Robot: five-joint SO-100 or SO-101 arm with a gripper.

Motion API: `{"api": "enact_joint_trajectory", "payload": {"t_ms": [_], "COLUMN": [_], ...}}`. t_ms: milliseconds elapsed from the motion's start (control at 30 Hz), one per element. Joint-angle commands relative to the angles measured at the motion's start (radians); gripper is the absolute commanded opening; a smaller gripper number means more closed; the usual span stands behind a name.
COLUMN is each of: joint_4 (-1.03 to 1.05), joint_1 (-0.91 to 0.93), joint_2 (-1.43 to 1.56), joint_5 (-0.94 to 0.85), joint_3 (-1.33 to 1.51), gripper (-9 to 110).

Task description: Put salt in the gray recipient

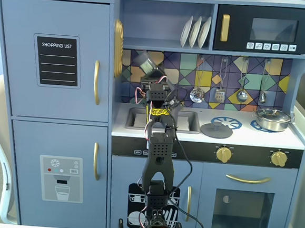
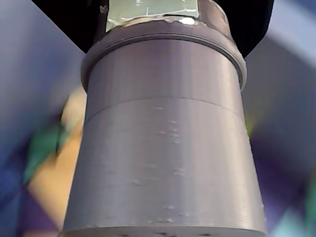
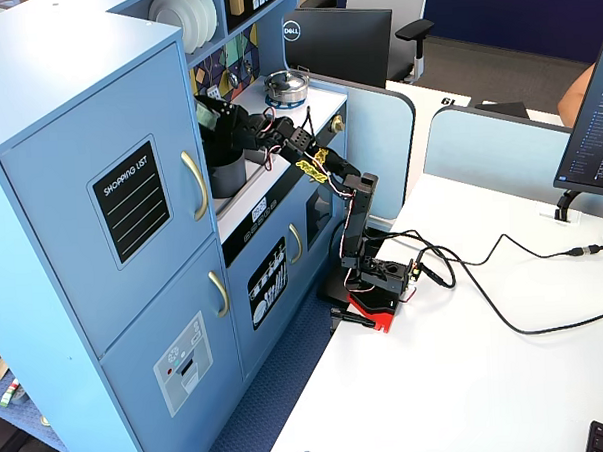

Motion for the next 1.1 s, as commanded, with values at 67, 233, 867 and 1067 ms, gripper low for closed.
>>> {"api": "enact_joint_trajectory", "payload": {"t_ms": [67, 233, 867, 1067], "joint_4": [0.0, -0.043, -0.046, -0.009], "joint_1": [0.021, -0.009, -0.04, -0.028], "joint_2": [0.072, 0.064, 0.009, 0.086], "joint_5": [0.021, -0.032, -0.091, -0.051], "joint_3": [0.028, -0.009, -0.164, 0.008], "gripper": [0, 0, 0, 0]}}
